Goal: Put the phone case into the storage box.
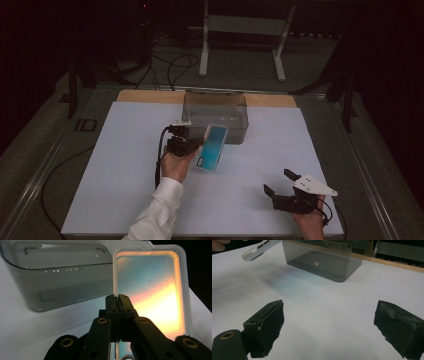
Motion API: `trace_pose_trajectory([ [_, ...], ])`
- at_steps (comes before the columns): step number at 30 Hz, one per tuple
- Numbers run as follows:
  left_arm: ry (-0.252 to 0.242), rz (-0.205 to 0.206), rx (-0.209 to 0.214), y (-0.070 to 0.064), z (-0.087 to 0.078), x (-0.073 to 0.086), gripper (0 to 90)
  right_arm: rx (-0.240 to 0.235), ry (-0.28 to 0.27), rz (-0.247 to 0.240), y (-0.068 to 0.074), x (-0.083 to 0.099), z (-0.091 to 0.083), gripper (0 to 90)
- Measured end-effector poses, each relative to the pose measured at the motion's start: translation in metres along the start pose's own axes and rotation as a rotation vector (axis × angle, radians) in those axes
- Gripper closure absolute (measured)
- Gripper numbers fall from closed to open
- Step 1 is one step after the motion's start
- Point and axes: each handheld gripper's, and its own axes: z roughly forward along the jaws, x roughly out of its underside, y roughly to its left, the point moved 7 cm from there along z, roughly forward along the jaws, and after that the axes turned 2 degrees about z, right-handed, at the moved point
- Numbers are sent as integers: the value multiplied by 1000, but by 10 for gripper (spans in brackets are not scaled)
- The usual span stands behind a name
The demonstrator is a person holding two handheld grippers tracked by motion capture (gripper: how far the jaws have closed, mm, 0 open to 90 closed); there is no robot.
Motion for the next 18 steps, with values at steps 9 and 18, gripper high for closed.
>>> trace_pose_trajectory([
  [9, -56, -6, -12, 10, -17, 0, 889, -7, 3, 3, 2, 0, 2, 92],
  [18, -110, -7, -29, 16, -28, -3, 889, -19, 5, 1, 8, -5, 7, 92],
])
